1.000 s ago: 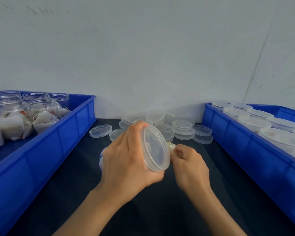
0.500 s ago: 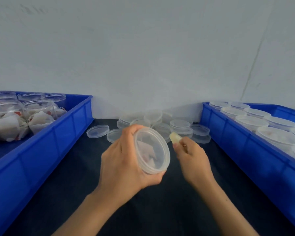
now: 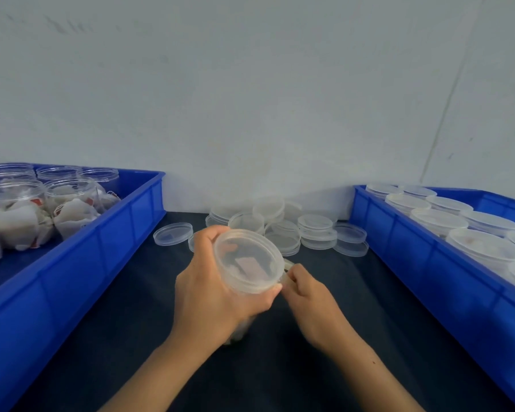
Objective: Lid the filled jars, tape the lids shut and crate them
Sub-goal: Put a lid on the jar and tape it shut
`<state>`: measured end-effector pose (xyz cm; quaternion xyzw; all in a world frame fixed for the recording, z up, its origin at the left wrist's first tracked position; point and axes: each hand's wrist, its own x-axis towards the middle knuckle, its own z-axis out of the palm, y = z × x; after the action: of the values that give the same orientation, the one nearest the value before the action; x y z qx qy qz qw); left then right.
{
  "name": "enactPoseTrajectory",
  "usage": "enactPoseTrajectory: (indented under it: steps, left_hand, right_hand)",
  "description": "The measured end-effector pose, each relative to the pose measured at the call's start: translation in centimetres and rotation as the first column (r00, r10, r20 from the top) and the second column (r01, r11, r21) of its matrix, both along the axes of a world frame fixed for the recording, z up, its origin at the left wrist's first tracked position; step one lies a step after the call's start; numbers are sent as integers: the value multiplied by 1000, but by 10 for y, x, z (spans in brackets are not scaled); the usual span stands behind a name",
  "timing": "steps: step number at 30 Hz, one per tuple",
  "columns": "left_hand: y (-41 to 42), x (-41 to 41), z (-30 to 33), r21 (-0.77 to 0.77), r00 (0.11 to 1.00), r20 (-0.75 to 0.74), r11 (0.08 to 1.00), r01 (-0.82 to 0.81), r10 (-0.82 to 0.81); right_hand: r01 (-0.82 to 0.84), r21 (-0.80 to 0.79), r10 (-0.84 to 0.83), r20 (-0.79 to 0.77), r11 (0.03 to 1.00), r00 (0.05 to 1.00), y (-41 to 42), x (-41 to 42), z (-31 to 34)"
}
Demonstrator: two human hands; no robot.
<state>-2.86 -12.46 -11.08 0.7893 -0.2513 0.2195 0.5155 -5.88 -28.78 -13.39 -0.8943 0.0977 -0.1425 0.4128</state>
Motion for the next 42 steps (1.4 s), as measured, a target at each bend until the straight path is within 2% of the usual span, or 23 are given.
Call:
enactPoseTrajectory:
  steps: [4,7,9,12,16,18,19,20,21,22,23,24,27,31,34,42]
  left_hand:
    - [1,8,-3,-187,986,-129,979,76,-101]
    - [-1,7,-5,-198,985,-121,975,100,-125]
    - [-2,7,-6,-202,984,-115,973,110,-135]
    - [-2,6,-8,-194,983,-114,974,120,-144]
    - [-1,5,-9,-160,985,-104,980,118,-135]
    - [-1,4,-9,-152,987,-100,982,111,-127]
    - [-1,5,-9,-152,987,-100,982,109,-125]
    - [0,5,-9,-156,987,-102,982,110,-127]
    - [0,5,-9,-166,985,-107,980,114,-133]
    - [0,5,-8,-182,983,-113,976,121,-143]
    - [0,6,-8,-206,980,-123,970,129,-156]
    - [0,5,-7,-234,976,-134,963,137,-172]
    - [-1,4,-6,-346,956,-171,923,169,-239]
    - [-1,6,-5,-414,937,-193,890,190,-289]
    - [-1,7,-6,-416,939,-200,892,177,-280]
    - [-2,7,-5,-407,931,-198,890,205,-306]
  right_hand:
    - [-81,-154,73,-62,985,995,1,3,-6]
    - [-165,-347,113,-166,923,980,3,2,-8]
    - [-117,-442,79,-105,890,991,4,4,-9]
    - [17,-374,-11,17,927,1000,8,6,-10]
    - [9,-325,-11,-3,946,1000,11,10,-20]
    - [-12,-325,26,40,946,999,9,13,-22]
    - [-4,-288,32,91,958,995,9,13,-21]
    - [13,-181,18,165,983,986,9,12,-18]
    - [-4,2,4,236,1000,972,9,10,-12]
    - [-83,223,12,299,971,954,10,6,-8]
    - [-199,389,62,338,899,939,10,4,-4]
    - [-311,475,142,358,823,923,9,2,-1]
    - [-549,527,382,397,649,834,15,-3,2]
    - [-616,593,414,457,518,788,21,-3,5]
    - [-642,585,454,455,496,766,22,-4,7]
    - [-622,612,435,446,488,782,16,-2,3]
